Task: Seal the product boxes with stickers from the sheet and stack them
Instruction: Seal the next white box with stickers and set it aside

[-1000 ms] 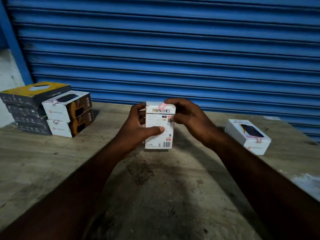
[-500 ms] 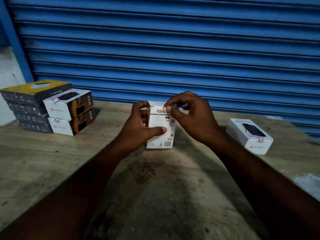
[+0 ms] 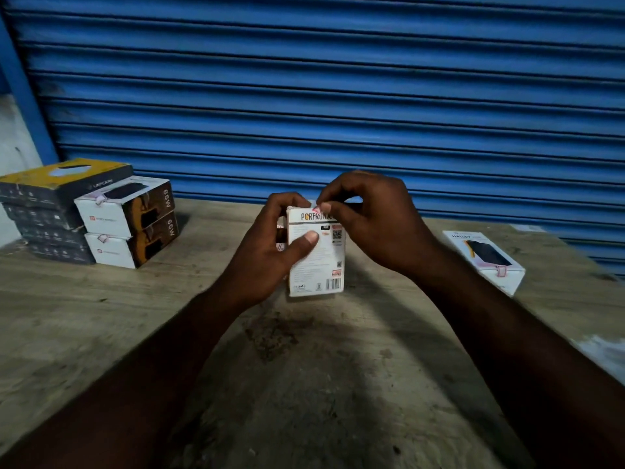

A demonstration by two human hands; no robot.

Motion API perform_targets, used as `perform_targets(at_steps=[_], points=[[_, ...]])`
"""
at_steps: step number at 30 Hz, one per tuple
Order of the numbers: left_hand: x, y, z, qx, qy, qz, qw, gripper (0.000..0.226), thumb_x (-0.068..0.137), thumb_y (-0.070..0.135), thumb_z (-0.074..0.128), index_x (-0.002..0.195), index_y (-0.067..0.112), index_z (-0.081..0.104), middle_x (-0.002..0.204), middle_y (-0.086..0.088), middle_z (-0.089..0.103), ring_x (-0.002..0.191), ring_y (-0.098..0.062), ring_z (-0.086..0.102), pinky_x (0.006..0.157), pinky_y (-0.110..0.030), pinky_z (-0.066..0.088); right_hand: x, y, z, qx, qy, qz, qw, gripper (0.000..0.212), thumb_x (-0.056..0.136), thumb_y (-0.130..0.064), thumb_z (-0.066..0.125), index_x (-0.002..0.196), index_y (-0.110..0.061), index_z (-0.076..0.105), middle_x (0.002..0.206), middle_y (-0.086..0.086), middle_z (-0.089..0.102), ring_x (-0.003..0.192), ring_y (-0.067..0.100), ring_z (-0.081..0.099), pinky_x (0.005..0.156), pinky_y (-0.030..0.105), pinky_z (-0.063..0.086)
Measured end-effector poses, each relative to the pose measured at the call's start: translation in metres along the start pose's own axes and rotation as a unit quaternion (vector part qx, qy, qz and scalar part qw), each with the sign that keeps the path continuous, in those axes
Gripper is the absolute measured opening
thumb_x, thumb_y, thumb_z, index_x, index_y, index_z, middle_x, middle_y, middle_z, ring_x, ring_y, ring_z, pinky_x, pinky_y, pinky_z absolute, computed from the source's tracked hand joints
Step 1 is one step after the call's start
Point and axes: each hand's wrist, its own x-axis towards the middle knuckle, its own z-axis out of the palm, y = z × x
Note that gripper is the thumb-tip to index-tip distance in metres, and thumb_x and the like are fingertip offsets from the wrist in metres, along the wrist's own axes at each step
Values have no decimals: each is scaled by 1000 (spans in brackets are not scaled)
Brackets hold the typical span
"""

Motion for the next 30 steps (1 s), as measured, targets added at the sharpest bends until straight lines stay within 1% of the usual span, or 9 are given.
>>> perform_targets(at_steps=[5, 8, 11, 14, 17, 21, 26, 28, 30], points=[[0, 0, -2, 5, 4, 3, 1000, 29, 94, 11, 65, 112, 25, 49, 109, 26, 63, 101, -2, 67, 76, -22, 57, 4, -7, -9, -9, -32, 20, 999, 6, 91, -18, 66, 91, -20, 72, 86, -11, 71, 86, -1, 64, 75, 8, 46], [0, 0, -2, 6, -9, 4, 1000, 29, 93, 13, 66, 114, 26, 50, 110, 22, 65, 102, -4, 67, 75, -20, 56, 5, -9, -15, -47, -81, 17, 995, 5, 89, -21, 68, 89, -24, 73, 87, -14, 68, 84, 1, 63, 75, 16, 49], [-2, 2, 1, 3, -18, -2, 1000, 30, 92, 14, 66, 114, 27, 50, 108, 24, 66, 98, -2, 68, 71, -17, 54, 7, -9, -20, -74, -121, 16, 990, 5, 88, -22, 69, 91, -21, 73, 90, -11, 68, 86, 5, 63, 79, 26, 52], [-3, 3, 2, 0, -21, -3, 1000, 30, 93, 10, 65, 112, 28, 50, 103, 27, 65, 95, 2, 67, 69, -14, 53, 9, -8, -24, -93, -152, 20, 984, 7, 90, -24, 67, 92, -22, 74, 93, -8, 70, 89, 5, 63, 83, 30, 51], [-3, 3, 2, 0, -26, -5, 1000, 30, 93, 9, 65, 112, 28, 50, 101, 27, 65, 92, 2, 67, 68, -14, 52, 8, -8, -22, -106, -156, 21, 982, 7, 91, -25, 67, 92, -23, 73, 94, -8, 68, 89, 6, 62, 84, 32, 51], [-4, 3, 3, 0, -34, -8, 999, 29, 94, 10, 64, 113, 25, 50, 102, 26, 66, 91, 2, 69, 66, -14, 53, 7, -9, -21, -123, -155, 21, 980, 6, 90, -23, 67, 92, -23, 73, 95, -7, 69, 88, 6, 62, 82, 27, 49], [-4, 3, 4, -9, -29, -8, 999, 30, 93, 10, 65, 113, 27, 50, 102, 28, 66, 91, 3, 68, 66, -15, 53, 6, -11, -19, -124, -139, 15, 982, 3, 86, -24, 72, 89, -25, 71, 91, -10, 68, 82, 4, 62, 79, 25, 52], [-4, 2, 5, -13, -27, -7, 1000, 30, 93, 9, 65, 112, 26, 51, 103, 23, 67, 92, 2, 68, 67, -15, 53, 6, -10, -18, -136, -133, 6, 982, 3, 85, -24, 73, 88, -24, 71, 89, -10, 66, 79, 3, 60, 77, 26, 52], [-3, 0, 5, -8, -26, 0, 1000, 30, 92, 10, 67, 112, 26, 52, 110, 12, 66, 97, -2, 68, 69, -17, 54, 6, -10, -18, -158, -137, -7, 978, 4, 85, -25, 73, 88, -24, 70, 87, -10, 64, 77, 3, 58, 76, 27, 52]])
